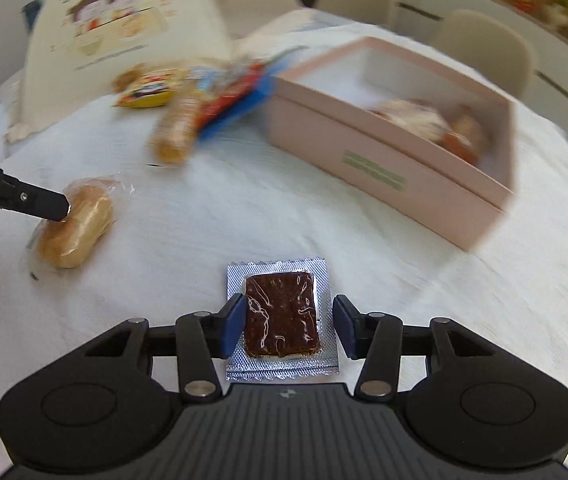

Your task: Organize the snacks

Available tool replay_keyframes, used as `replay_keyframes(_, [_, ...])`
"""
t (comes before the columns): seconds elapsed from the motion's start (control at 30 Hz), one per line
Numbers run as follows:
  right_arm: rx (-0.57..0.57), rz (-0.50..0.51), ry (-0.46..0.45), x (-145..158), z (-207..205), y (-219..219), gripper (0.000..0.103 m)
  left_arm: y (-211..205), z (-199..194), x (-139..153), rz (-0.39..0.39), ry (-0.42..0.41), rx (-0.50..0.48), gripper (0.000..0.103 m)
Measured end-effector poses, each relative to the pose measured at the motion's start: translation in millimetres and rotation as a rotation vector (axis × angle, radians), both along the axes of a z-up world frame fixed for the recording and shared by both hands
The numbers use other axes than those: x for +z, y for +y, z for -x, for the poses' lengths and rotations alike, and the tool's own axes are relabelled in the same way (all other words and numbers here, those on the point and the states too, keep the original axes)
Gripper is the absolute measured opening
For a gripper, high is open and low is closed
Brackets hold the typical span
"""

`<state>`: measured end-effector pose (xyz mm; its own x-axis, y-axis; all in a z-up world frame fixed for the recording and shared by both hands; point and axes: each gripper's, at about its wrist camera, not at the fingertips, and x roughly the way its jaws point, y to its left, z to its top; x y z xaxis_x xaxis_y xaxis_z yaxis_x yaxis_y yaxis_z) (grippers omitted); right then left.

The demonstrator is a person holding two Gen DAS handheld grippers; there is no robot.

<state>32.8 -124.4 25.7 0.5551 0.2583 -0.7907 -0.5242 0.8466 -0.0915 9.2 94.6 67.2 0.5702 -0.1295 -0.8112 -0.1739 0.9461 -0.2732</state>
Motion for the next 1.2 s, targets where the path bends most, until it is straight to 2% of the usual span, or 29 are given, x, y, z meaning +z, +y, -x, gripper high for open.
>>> replay_keyframes(0.1, [-0.055,-0.030,0.017,-7,-2,-12,0.051,-20,-13,-3,-0.046,-0.012,-0.059,0.035])
replay_keyframes(0.17, [-0.088,-0.045,0.010,-10,-1,-14,0.065,-28,-16,-1,-0.071,-0.014,-0.086,0.035])
replay_keyframes(0.23, [-0.113,-0.041,-0.013,-14,2,-16,0.074,-32,-12,0,-0.109,-0.013,-0.104,0.035])
replay_keyframes(0.3, [-0.142,-0.050,-0.040,-17,5,-18,0.080,-32,-9,0,-0.140,-0.007,-0.101,0.038])
replay_keyframes(0.37, [-0.176,-0.075,-0.058,-21,10,-22,0.086,-31,-10,0,-0.125,0.003,-0.107,0.037])
replay_keyframes(0.47, [-0.213,-0.126,-0.076,-27,13,-29,0.091,-41,-16,2,-0.140,-0.001,-0.137,0.037])
replay_keyframes(0.67, [-0.208,-0.148,-0.155,-36,25,-32,0.097,-72,-28,-1,-0.220,-0.026,-0.244,0.041])
replay_keyframes(0.8, [-0.214,-0.150,-0.156,-36,24,-32,0.098,-69,-28,0,-0.200,-0.032,-0.265,0.043])
replay_keyframes(0.87, [-0.214,-0.151,-0.159,-36,24,-32,0.098,-62,-27,0,-0.197,-0.026,-0.234,0.045])
replay_keyframes(0.93, [-0.215,-0.151,-0.160,-37,24,-32,0.099,-54,-28,0,-0.205,-0.024,-0.192,0.052])
replay_keyframes(0.97, [-0.215,-0.152,-0.161,-37,25,-32,0.099,-50,-30,-1,-0.190,-0.016,-0.177,0.057])
replay_keyframes(1.07, [-0.214,-0.152,-0.161,-37,25,-32,0.099,-44,-38,-6,-0.091,0.014,-0.169,0.058])
replay_keyframes(1.13, [-0.213,-0.152,-0.161,-37,24,-33,0.100,-43,-45,-11,-0.032,0.025,-0.162,0.062])
replay_keyframes(1.2, [-0.211,-0.152,-0.161,-37,24,-33,0.100,-43,-53,-16,-0.010,0.035,-0.144,0.073])
